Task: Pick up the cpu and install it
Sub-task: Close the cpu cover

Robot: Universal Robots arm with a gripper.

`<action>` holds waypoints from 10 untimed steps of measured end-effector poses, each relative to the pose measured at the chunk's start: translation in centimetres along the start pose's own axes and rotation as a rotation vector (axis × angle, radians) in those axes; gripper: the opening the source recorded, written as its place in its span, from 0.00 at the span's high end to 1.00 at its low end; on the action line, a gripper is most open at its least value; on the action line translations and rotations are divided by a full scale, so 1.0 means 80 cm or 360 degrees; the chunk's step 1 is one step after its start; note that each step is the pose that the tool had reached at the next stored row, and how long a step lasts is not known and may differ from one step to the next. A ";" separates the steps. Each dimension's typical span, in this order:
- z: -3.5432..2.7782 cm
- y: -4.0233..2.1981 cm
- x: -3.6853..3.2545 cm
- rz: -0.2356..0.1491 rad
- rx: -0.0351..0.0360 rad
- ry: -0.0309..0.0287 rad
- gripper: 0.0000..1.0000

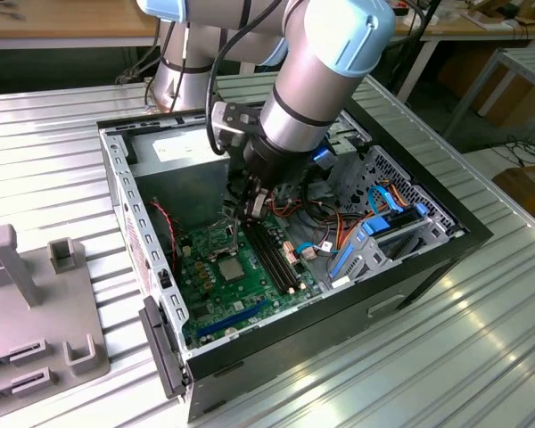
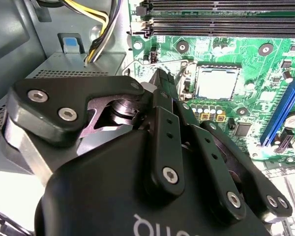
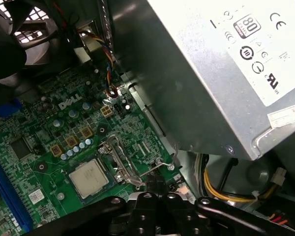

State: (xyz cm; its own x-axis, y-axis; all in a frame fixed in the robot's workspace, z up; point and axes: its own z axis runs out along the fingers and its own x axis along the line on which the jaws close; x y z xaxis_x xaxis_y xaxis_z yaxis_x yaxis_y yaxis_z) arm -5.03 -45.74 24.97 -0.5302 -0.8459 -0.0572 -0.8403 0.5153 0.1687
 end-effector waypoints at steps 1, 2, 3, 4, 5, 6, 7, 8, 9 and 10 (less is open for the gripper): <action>0.0000 -0.0003 0.0004 -0.0001 0.0000 0.00001 0.89; -0.0002 -0.0010 0.0015 -0.0004 0.0000 0.00007 0.89; -0.0004 -0.0015 0.0024 -0.0007 0.0000 0.00011 0.89; -0.0005 -0.0019 0.0031 -0.0009 0.0000 0.00015 0.89; -0.0006 -0.0022 0.0036 -0.0010 -0.0001 0.00017 0.89; -0.0006 -0.0025 0.0040 -0.0011 -0.0001 0.00018 0.89; -0.0007 -0.0029 0.0046 -0.0012 -0.0001 0.00020 0.89; -0.0008 -0.0032 0.0051 -0.0014 -0.0001 0.00022 0.89; -0.0009 -0.0035 0.0057 -0.0015 -0.0001 0.00025 0.89; -0.0010 -0.0038 0.0062 -0.0016 -0.0001 0.00026 0.89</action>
State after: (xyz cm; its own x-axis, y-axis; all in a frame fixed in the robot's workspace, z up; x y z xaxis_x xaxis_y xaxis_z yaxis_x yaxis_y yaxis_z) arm -5.03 -46.32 24.97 -0.5215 -0.8513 -0.0572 -0.8455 0.5066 0.1686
